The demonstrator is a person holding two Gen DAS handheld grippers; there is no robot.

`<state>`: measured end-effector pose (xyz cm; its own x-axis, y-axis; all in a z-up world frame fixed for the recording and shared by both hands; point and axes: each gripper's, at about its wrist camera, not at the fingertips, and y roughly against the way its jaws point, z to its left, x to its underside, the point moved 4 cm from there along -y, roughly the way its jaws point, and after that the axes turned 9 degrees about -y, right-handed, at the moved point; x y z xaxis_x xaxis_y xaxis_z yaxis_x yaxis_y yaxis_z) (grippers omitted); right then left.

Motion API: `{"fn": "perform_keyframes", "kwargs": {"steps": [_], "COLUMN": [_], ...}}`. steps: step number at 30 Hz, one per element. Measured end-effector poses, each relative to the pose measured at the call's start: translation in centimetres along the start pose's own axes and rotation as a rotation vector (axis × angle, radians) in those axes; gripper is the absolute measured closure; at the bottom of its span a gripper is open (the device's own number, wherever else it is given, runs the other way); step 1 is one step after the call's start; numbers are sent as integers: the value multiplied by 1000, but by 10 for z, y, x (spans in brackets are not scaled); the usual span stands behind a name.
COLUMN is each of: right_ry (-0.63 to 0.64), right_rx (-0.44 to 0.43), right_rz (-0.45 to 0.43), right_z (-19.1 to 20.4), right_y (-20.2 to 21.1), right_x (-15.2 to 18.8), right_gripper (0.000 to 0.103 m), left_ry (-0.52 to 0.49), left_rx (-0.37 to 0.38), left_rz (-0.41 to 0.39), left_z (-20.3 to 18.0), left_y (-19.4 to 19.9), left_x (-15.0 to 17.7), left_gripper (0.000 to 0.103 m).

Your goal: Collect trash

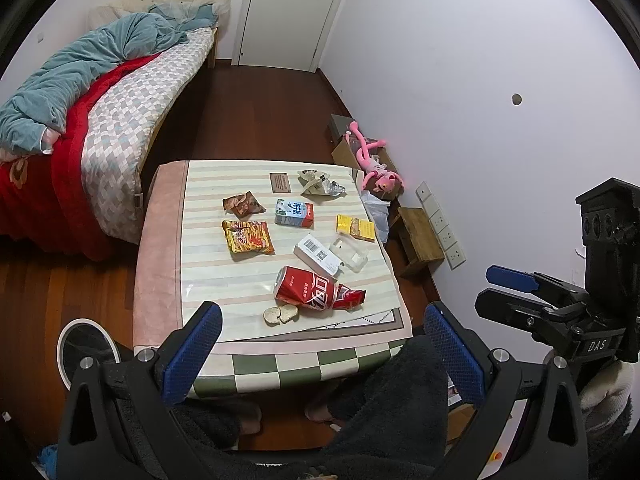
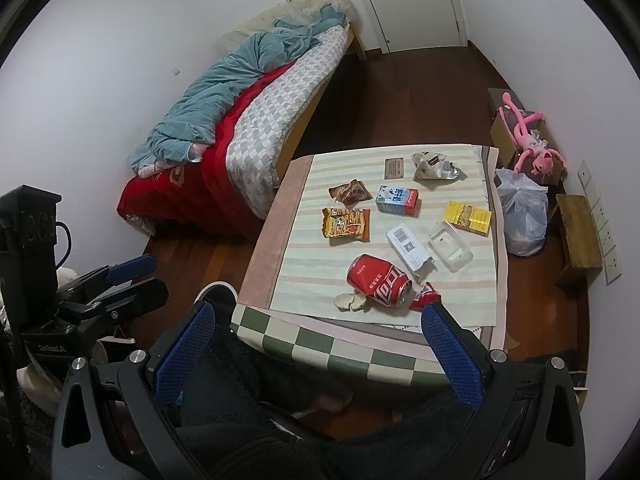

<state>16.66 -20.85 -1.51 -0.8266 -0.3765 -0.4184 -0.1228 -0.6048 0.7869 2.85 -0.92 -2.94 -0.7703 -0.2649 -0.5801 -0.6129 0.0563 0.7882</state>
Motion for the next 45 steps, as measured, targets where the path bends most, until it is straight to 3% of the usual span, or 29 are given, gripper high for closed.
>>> {"fn": "perform_keyframes", "kwargs": {"steps": [45], "right_ry": [1], "right_rx": [1], "right_rz": [12], "right_z": [5], "right_y": [-5], "right_x": [9], "right_gripper": [0], "left_ry": [5], "left_rx": [2], "left_rz": [3], "left_z": [1], "left_y": [0], "left_x": [3], "left_gripper": [0]}}
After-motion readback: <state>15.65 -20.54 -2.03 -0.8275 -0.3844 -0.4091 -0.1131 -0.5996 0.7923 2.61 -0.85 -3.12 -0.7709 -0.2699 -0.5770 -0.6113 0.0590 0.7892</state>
